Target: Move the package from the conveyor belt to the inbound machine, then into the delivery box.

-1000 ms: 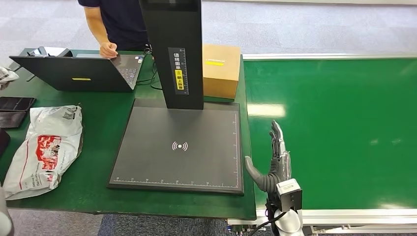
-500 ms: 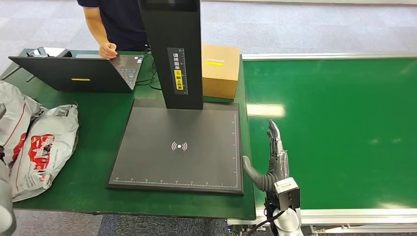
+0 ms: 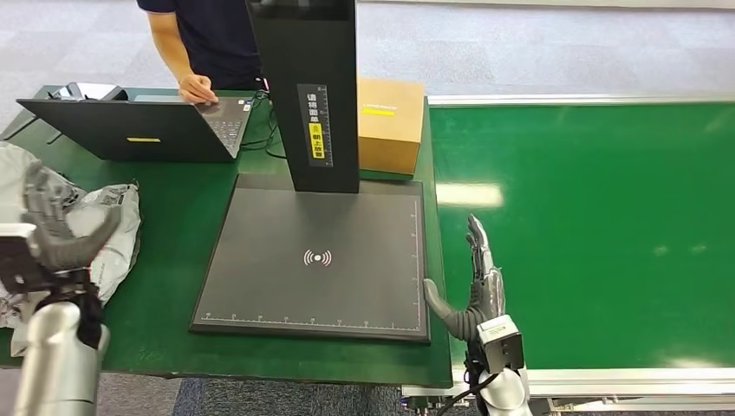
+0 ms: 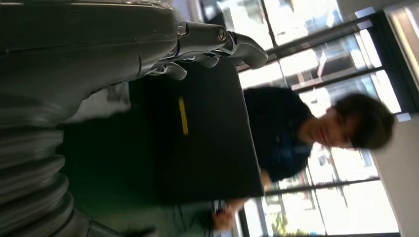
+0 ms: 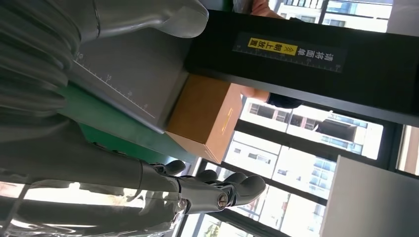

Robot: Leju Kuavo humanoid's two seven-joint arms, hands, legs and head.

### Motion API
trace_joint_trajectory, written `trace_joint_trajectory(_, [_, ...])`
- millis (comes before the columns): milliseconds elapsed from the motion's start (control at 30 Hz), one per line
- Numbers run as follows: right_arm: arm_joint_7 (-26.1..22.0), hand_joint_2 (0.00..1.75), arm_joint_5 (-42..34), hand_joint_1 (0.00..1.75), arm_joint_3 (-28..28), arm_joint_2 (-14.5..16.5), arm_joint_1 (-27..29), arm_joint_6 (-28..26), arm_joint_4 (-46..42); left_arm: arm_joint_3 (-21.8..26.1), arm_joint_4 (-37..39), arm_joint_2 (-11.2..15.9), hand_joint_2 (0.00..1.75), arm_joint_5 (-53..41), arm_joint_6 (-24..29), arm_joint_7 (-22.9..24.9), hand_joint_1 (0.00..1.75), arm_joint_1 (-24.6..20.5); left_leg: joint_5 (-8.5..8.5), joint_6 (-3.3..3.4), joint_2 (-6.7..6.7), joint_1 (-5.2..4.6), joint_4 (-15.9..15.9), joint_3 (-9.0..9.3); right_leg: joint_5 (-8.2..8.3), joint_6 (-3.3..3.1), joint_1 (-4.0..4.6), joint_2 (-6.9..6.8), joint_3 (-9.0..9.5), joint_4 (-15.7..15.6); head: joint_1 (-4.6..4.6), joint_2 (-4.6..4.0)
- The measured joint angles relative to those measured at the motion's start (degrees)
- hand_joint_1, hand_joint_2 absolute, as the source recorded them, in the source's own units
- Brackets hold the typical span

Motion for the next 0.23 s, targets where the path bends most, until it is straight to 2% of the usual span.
trace_joint_trajectory(133, [0.5,1.75,1.5,0.00,0.8,0.0,0.8,-0.4,0.0,-11.6,-4.8,-5.4,1.75,-5.0,1.1,-2.7,0.00,5.1,-0.03,0.04,0.00,-0.05,0.0,0.00,0.01,0.01,-0.04,0.01,0.02,0.0,0.01,0.00])
trace_joint_trajectory(233, [0.7,1.75,2.7,0.00,1.6,0.0,1.0,-1.3,0.1,-17.0,-5.5,-8.1,1.75,-5.2,1.1,-3.8,0.00,7.2,-0.04,0.04,0.03,-0.08,0.0,0.01,0.01,0.01,-0.03,0.03,0.00,0.0,0.00,0.00])
